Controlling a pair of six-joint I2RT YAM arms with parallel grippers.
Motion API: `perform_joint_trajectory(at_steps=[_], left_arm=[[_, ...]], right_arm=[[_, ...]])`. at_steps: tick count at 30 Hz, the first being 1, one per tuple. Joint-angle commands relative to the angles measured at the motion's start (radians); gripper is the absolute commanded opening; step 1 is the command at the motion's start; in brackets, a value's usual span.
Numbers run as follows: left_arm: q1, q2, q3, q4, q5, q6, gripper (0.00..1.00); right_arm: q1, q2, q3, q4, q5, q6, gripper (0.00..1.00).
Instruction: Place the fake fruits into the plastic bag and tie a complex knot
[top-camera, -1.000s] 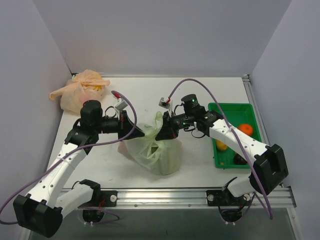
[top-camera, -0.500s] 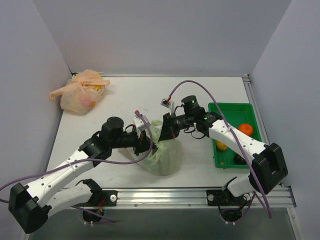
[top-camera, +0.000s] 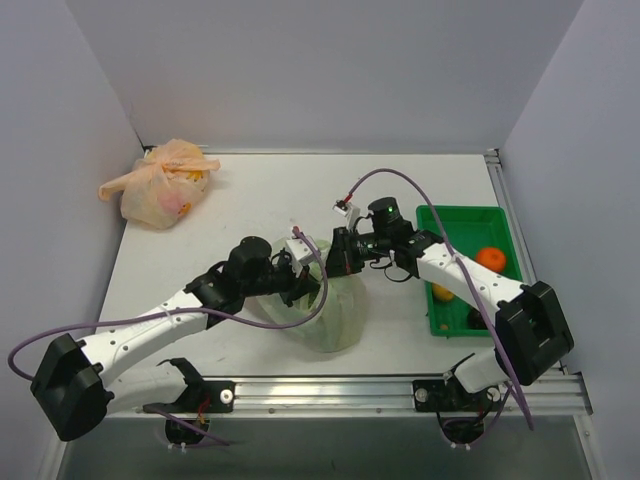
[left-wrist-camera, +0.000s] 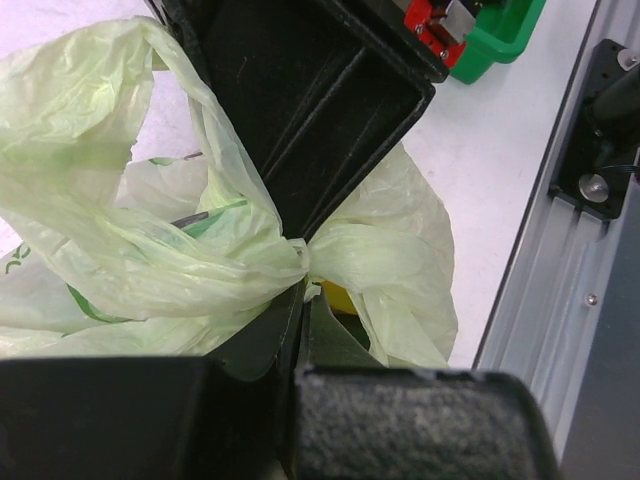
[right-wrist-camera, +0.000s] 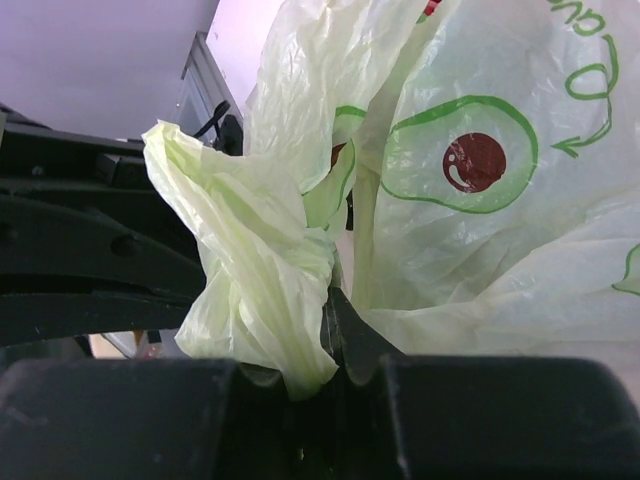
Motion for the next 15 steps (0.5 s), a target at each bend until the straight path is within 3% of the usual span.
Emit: perform_joint_trajectory(at_steps=[1,7,8,9,12,15], left_arm=[[-0.014,0.045,-0.018,-0.064,-0.059,0.02,0.0],[-0.014,0.059,-0.015,-0.116,-0.072,0.066,0.0],[-0.014,0.043,-0.015,-0.113,-0.069,0.066,0.0],[-0.013,0.031,-0.017,-0.107,-0.05,0.069,0.0],[-0.003,-0.035,-0.035,-0.055,0.021,0.053,0.0],[0.0,-0.072,-0.044,-0.021,0.064,0.05,0.0]], right_arm=[[0.0,-0.043,0.009,0.199,-0.087,0.147,0.0],[-0.012,-0.053,-0.009,0.253,-0.09,0.186,0.03],[-0.012,-0.055,-0.009,0.246,-0.092,0.152,0.11],[-0.012,-0.058,-0.006,0.202,-0.091,0.126,0.28],[-0.014,-0.079,-0.005,0.116,-0.081,0.013,0.46],[-0.015,-0.098,-0.002,0.069,-0.074,-0.073,0.55]])
